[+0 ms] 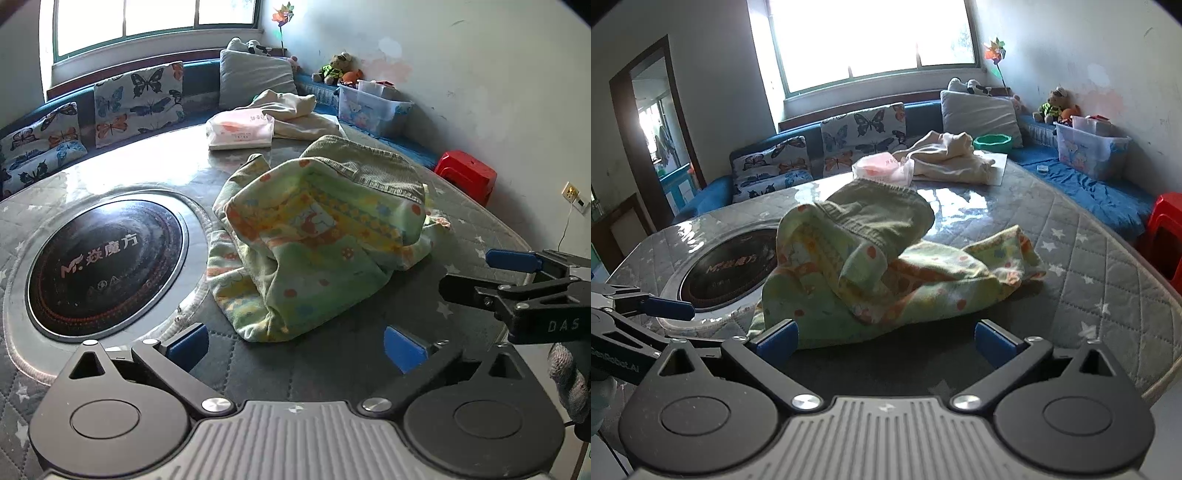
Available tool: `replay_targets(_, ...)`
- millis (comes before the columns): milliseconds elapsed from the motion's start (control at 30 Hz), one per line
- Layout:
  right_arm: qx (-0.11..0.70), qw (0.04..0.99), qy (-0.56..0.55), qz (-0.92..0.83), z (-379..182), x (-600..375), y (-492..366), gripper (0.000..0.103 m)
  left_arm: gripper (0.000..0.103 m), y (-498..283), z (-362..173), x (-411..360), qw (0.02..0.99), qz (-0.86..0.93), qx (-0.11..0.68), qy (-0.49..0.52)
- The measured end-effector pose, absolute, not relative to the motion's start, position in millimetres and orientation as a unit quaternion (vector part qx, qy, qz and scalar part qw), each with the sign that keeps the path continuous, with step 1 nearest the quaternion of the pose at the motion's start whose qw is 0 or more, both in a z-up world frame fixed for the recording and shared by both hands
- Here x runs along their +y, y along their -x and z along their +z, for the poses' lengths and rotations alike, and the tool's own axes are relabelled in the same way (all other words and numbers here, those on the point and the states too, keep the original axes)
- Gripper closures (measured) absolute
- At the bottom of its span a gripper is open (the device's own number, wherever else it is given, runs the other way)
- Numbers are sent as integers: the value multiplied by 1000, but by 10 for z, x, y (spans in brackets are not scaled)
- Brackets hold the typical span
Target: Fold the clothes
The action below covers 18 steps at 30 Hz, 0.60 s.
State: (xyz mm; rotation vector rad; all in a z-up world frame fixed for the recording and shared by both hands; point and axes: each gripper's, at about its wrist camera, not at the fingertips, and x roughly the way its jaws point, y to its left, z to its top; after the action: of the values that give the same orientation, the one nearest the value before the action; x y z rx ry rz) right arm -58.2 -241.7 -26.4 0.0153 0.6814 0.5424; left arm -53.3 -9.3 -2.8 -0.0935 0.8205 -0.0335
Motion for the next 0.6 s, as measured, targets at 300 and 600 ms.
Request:
replay_targets(300,339,903,-2,263,-294,-2370,600,0,0,541,-49,-68,914,-13,401,51)
replay_targets(600,340,903,-2,263,-302,-2365,529,0,0,478,-41,-35,914,-10,403,55)
